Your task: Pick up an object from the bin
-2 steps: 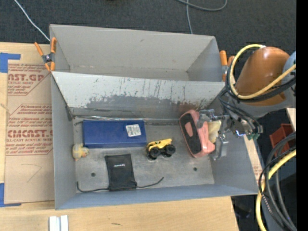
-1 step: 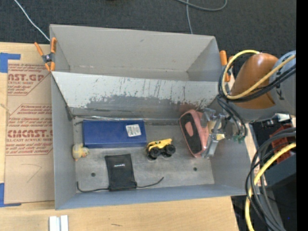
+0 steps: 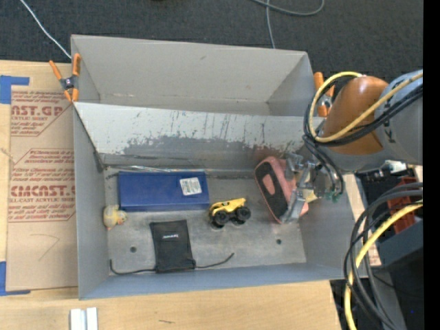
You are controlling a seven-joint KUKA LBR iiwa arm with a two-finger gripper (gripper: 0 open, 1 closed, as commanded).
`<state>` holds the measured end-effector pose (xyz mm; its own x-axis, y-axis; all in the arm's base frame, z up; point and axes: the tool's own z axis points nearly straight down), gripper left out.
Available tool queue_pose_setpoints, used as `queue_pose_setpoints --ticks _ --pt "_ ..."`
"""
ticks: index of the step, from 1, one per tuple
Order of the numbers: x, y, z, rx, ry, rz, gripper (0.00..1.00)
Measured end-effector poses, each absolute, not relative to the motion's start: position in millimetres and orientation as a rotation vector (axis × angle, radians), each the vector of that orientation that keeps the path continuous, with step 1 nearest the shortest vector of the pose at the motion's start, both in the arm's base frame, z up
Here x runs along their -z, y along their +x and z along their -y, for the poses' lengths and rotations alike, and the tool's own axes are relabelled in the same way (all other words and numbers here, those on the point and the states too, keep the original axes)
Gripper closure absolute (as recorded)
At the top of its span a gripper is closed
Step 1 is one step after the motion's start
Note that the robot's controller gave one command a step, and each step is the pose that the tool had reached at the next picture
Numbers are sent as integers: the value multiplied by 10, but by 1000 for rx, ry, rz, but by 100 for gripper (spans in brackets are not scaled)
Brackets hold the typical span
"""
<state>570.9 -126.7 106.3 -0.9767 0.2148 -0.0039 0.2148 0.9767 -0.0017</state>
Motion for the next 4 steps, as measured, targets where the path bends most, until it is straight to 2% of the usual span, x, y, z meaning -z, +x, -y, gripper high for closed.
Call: queue_pose_setpoints --ticks 1,2,3,4 --pt "-970 5714 1200 9 318 -3099 0" --pt "-952 5727 1153 10 500 -3074 0" --pt "-793 5638 1300 8 295 -3083 0" --pt "-703 5614 1272 2 825 -3001 0"
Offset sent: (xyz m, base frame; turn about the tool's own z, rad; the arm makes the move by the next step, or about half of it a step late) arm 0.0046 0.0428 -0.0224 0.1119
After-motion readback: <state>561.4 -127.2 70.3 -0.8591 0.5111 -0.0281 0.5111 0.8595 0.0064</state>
